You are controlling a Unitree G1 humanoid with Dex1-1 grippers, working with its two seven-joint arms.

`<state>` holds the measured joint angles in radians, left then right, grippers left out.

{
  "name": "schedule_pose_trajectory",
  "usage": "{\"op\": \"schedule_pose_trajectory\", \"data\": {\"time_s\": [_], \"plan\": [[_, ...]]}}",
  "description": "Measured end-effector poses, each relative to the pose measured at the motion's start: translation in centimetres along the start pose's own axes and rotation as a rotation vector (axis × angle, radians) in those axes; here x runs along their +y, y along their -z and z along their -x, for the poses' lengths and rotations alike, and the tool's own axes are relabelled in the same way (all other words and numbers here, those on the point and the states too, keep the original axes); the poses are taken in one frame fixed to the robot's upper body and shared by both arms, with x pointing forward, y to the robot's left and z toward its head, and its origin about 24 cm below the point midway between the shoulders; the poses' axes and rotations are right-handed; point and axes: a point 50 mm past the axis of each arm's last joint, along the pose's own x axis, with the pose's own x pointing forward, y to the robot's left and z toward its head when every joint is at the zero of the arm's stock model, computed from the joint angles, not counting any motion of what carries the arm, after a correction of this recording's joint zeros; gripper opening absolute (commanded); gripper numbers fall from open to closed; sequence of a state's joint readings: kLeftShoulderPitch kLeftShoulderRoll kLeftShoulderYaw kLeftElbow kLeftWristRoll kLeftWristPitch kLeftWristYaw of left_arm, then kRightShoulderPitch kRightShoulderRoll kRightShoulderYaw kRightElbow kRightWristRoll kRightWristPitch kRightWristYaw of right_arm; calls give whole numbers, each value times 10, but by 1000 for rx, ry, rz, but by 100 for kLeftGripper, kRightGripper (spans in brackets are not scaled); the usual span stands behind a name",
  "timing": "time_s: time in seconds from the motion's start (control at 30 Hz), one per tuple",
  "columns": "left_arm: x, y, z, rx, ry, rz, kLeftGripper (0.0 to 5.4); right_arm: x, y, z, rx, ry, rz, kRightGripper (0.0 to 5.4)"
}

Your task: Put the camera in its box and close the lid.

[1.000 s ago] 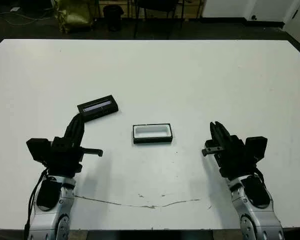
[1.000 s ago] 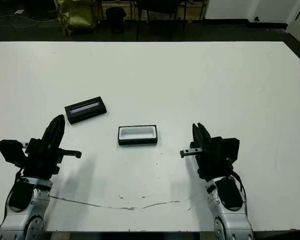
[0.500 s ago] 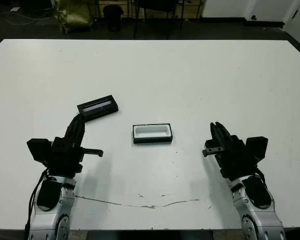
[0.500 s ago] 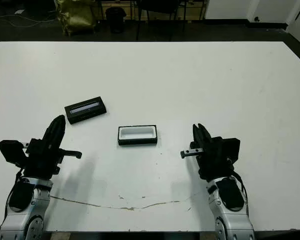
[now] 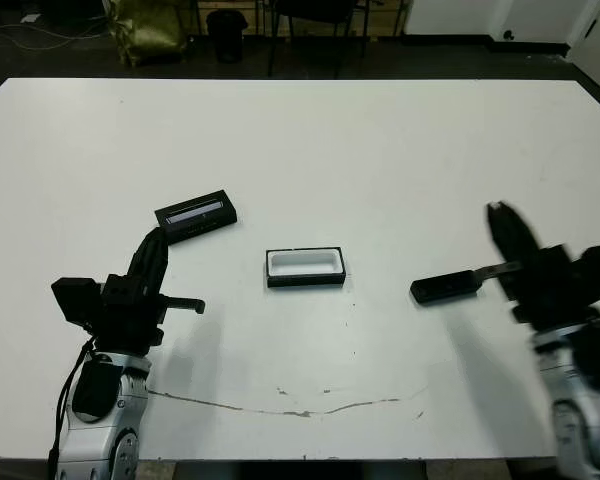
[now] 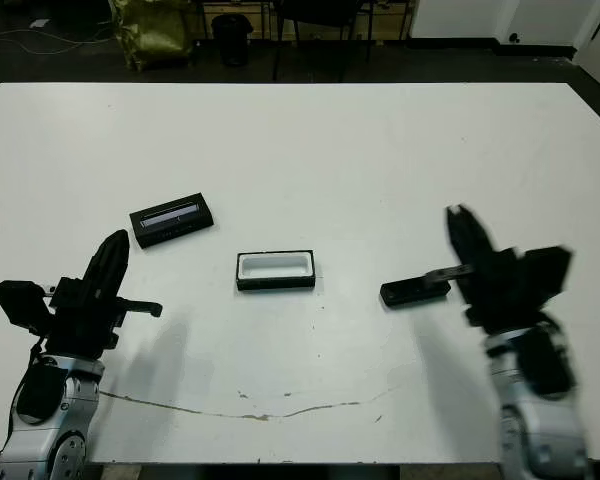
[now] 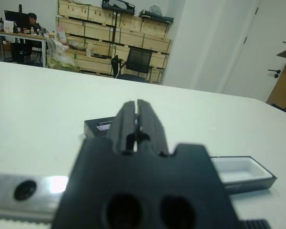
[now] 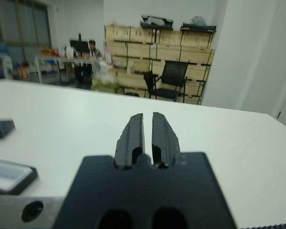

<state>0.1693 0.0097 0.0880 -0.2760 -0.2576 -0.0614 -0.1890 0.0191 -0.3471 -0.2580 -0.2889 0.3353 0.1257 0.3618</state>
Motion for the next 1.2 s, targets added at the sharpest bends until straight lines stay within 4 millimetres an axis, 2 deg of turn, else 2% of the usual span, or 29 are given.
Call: {"op": "schedule_pose_trajectory", "data": {"time_s": [0.17, 0.27, 0.37, 0.57, 0.9, 1.2], "plan": [[0, 0, 0, 0, 6, 1, 2, -21, 2, -2, 112, -93, 47, 0], [-1, 0, 0, 0, 7, 3, 2, -24, -12, -5, 192, -165, 128, 0], [-1, 0, 0, 0, 6, 2, 2, -25, -20, -11, 252, -256, 242, 0], [0, 1, 1, -6, 1, -6, 2, -24, -17, -19, 403, -467, 459, 0], [3, 2, 4, -2, -7, -3, 2, -20, -12, -31, 522, -809, 554, 0], [3, 3, 5, 2, -9, -3, 2, -21, -35, -28, 604, -959, 650, 0]]}}
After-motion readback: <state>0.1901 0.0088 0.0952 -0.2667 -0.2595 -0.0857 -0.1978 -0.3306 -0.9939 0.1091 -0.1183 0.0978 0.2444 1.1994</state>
